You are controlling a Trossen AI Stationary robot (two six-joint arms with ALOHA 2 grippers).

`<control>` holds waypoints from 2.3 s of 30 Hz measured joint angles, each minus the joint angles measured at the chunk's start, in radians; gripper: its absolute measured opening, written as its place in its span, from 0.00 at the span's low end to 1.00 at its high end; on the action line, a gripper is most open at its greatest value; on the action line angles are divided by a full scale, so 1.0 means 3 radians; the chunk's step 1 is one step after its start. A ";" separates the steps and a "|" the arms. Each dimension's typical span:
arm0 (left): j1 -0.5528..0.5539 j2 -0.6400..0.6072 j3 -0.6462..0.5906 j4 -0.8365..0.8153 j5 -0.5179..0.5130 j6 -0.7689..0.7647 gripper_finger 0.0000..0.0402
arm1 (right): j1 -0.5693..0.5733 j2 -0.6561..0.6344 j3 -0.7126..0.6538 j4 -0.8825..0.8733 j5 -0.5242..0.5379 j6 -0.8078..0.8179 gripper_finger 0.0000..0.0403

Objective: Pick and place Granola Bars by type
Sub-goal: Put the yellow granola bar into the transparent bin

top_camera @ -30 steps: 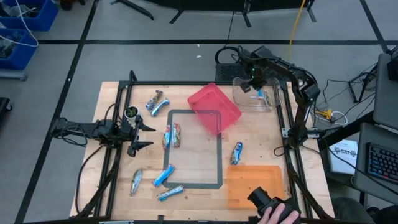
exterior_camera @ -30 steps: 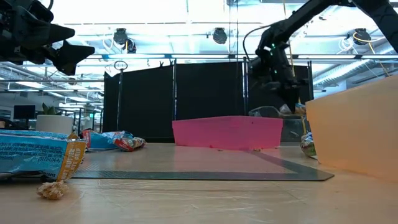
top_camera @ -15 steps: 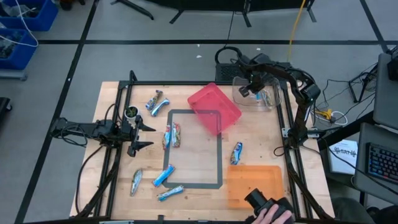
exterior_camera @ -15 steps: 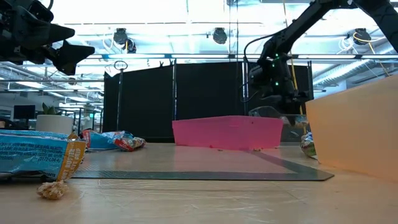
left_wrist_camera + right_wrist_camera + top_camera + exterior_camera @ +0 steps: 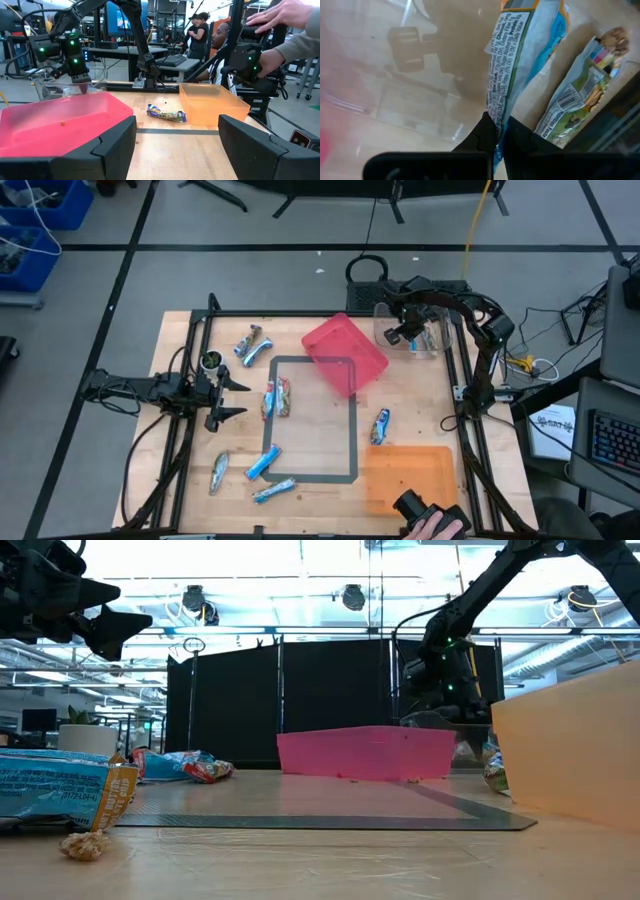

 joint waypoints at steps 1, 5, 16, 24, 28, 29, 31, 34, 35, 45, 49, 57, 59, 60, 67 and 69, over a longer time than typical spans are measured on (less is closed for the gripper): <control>0.0000 0.0000 0.0000 0.0000 0.0000 0.0000 0.70 | 0.0000 0.0000 -0.0037 0.0022 0.0000 0.0001 0.03; 0.0000 0.0000 0.0000 0.0000 -0.0001 -0.0001 0.69 | 0.0000 0.0003 -0.0142 0.0065 -0.0001 0.0000 0.01; 0.0000 -0.0001 0.0000 0.0000 0.0000 0.0000 0.71 | 0.0000 0.0003 -0.0145 0.0096 -0.0006 0.0012 0.19; 0.0000 0.0000 0.0000 0.0000 0.0000 0.0000 0.69 | -0.0006 -0.0213 -0.0147 0.0083 -0.0002 -0.0008 0.33; 0.0000 -0.0001 0.0000 -0.0001 0.0000 0.0000 0.71 | -0.0006 -0.0463 -0.0145 0.0131 -0.0001 -0.0080 0.36; -0.0001 -0.0001 0.0000 0.0000 0.0000 -0.0001 0.71 | -0.0006 -0.0525 -0.0145 0.0137 -0.0001 -0.0087 0.36; 0.0000 -0.0001 0.0000 0.0000 0.0000 0.0000 0.71 | -0.0006 -0.0651 -0.0145 0.0134 -0.0004 -0.0087 0.36; -0.0001 0.0000 0.0000 0.0000 0.0000 -0.0001 0.71 | -0.0001 -0.0834 -0.0145 0.0117 -0.0004 -0.0087 0.36; 0.0000 0.0000 0.0000 -0.0001 0.0000 -0.0001 0.70 | 0.0008 -0.0894 -0.0145 0.0112 -0.0004 -0.0087 0.36; 0.0000 0.0000 -0.0001 0.0000 0.0000 0.0000 0.69 | 0.0232 -0.1368 -0.0123 0.0084 -0.0267 -0.0087 0.37; -0.0001 -0.0001 0.0000 0.0000 0.0000 0.0000 0.70 | 0.0419 -0.1436 0.0027 0.0096 -0.0377 -0.0140 0.37; 0.0000 0.0000 0.0000 0.0000 0.0000 0.0000 0.71 | 0.0832 -0.1464 0.0464 0.0107 -0.0444 -0.0276 0.38; 0.0000 -0.0001 -0.0001 0.0000 0.0000 0.0000 0.71 | 0.0953 -0.1465 0.0566 0.0106 -0.0445 -0.0351 0.38; 0.0000 -0.0001 0.0000 0.0000 0.0000 -0.0001 0.71 | 0.1014 -0.1465 0.0614 0.0107 -0.0445 -0.0380 0.38; 0.0000 -0.0001 0.0000 0.0000 0.0000 -0.0001 0.70 | 0.1468 -0.1462 0.0810 0.0204 -0.0445 -0.0459 0.39; -0.0001 -0.0001 0.0000 -0.0001 0.0000 -0.0001 0.70 | 0.1590 -0.1464 0.0838 0.0264 -0.0446 -0.0444 0.39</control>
